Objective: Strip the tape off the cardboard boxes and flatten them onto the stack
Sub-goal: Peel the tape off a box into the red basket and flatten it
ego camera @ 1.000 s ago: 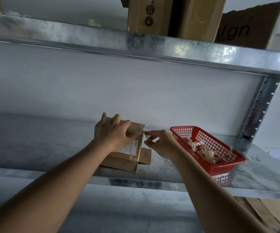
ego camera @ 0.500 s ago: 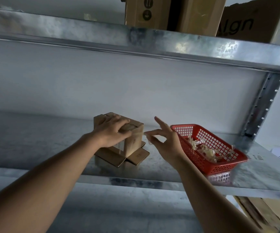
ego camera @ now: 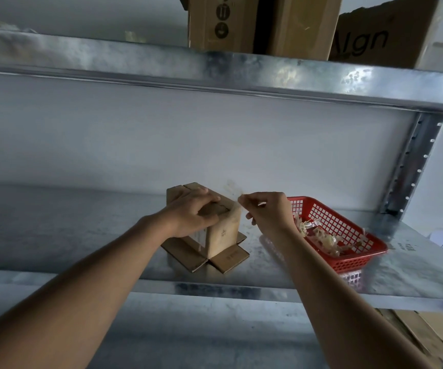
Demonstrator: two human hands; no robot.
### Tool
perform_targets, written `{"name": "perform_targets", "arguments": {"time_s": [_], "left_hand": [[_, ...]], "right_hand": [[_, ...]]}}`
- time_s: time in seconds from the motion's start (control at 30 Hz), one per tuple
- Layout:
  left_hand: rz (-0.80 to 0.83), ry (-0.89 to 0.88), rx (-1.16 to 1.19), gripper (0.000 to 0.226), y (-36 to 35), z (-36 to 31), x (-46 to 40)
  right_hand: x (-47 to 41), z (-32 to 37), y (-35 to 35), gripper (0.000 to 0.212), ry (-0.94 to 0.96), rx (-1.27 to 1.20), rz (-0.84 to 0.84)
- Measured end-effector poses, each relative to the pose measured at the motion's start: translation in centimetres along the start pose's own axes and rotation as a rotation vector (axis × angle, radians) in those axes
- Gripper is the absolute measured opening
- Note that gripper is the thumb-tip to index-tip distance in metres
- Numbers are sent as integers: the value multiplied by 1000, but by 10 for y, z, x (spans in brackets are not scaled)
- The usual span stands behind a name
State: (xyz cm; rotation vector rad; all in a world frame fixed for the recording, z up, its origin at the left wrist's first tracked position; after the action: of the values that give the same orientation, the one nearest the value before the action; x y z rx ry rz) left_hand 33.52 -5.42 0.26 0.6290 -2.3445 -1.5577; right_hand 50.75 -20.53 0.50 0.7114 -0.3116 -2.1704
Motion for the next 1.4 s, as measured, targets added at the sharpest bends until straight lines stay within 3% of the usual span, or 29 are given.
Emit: {"name": "perform_targets", "arguments": {"time_s": [0.1, 0.2, 0.27, 0.37, 0.47, 0.57, 0.67, 0.77, 0.83, 0.9, 1.03, 1.13, 1.27, 1.4], "left_hand": [[16, 14, 13, 70, 2, -5, 1], [18, -12, 27, 61, 6, -11, 4], [6, -36, 18, 67, 6, -13, 3], [-16, -23, -15, 72, 5, -14, -4], [-20, 8, 119, 73, 6, -17, -11], [-66, -2, 125, 51, 5, -18, -15], [-98, -14, 97, 30, -2, -18, -18], [-63, -29, 61, 35, -4, -17, -19], [-41, -39, 12, 36, -4, -14, -18], [-31, -35, 19, 36, -3, -13, -14], [-52, -39, 64, 51, -5, -13, -12], [-67, -6, 81, 43, -5, -16, -9], [-80, -23, 85, 43, -5, -20, -9], [-75, -33, 61, 41, -6, -15, -11]], "right_hand": [[2, -1, 0, 32, -62, -115, 76], [2, -5, -4, 25, -88, -77, 107], [0, -9, -6, 18, -77, -24, 102], [-1, -6, -6, 21, 6, 168, 137], [-2, 0, -4, 25, 135, 451, 175], [-5, 5, -5, 22, 243, 561, 162], [-4, 11, -6, 23, 243, 452, 140], [-1, 11, -10, 43, 147, 92, 102], [-4, 11, -12, 29, 121, -71, -2], [-7, 14, -14, 13, 148, 0, -71], [-10, 16, -29, 4, 29, -108, -37], [-10, 9, -34, 10, -42, -116, -40], [-12, 7, -30, 12, 37, 8, -122], [-13, 7, -24, 16, 44, -50, 94]]}}
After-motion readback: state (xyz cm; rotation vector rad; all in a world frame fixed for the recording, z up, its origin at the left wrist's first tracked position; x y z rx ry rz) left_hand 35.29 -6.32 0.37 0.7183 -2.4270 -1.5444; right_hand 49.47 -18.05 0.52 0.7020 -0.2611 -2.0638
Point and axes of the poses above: each hand's wrist, its own x-axis away from the middle knuckle, its own y-axis out of the back of the hand, z = x × y, the point moved 1 cm from there along -x, towards the middle knuckle, and after that the axes turned 8 degrees about z, right-handed, at the moved point
